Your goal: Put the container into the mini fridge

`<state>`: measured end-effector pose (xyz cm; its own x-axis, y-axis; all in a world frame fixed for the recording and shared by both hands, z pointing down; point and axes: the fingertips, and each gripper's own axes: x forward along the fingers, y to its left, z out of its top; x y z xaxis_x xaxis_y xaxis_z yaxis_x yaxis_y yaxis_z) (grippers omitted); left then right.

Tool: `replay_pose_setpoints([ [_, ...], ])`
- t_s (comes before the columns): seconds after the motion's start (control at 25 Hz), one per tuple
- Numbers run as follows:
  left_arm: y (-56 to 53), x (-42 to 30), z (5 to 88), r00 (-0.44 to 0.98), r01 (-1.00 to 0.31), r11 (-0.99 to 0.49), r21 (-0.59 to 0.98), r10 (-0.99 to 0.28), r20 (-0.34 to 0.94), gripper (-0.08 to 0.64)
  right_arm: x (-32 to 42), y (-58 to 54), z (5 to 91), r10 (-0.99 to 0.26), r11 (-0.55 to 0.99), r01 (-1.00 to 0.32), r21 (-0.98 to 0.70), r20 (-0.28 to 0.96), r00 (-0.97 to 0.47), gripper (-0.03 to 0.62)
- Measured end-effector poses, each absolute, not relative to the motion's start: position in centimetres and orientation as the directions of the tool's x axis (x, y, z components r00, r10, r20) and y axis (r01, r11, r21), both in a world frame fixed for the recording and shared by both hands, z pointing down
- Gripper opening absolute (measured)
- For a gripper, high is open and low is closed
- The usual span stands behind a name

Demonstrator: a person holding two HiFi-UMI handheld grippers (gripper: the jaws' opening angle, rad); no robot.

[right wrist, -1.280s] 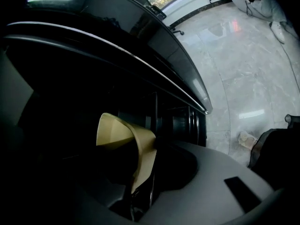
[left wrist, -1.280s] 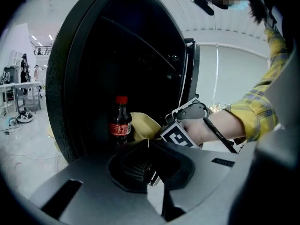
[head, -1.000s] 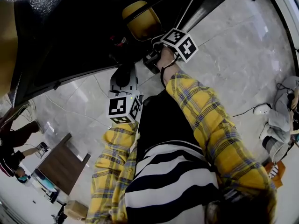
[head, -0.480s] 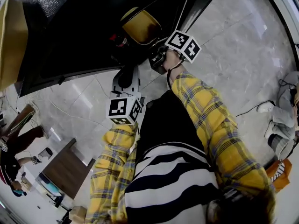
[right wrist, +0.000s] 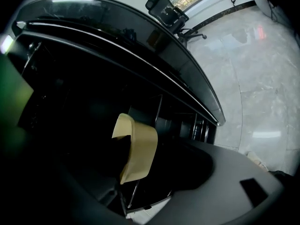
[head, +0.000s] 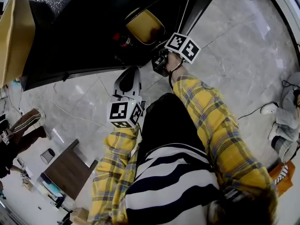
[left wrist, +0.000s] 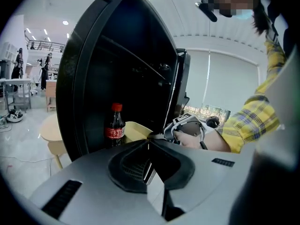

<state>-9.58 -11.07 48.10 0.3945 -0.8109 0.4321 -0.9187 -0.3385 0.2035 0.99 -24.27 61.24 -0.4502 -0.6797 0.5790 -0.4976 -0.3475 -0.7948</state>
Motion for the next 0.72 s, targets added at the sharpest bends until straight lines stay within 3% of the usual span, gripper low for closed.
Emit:
replay_pose_setpoints([
  [0.24,-11.2,-9.7,47.9,0.390,-0.919,-0.318,0.233,-0.820,0.420,0.017,2.0,-21.9,61.0,-0.671,-0.266,-0.588,-0.763,0.585,-0.455,0.256],
  [0.44,-11.4,-9.0,47.3,0.412,-0.909,-0.334,0.251,-0.817,0.404,0.017,1.7,-23.4,59.6,-0.705,-0.274,-0.495,-0.824,0.523,-0.480,0.250],
  [0.72,-10.6,-10.0,47.5,0.410,-0.909,-0.329,0.255,-0.815,0.411,0.017,1.4,-23.7,59.8,-0.690,-0.240,-0.542,-0.805,0.534,-0.488,0.253],
])
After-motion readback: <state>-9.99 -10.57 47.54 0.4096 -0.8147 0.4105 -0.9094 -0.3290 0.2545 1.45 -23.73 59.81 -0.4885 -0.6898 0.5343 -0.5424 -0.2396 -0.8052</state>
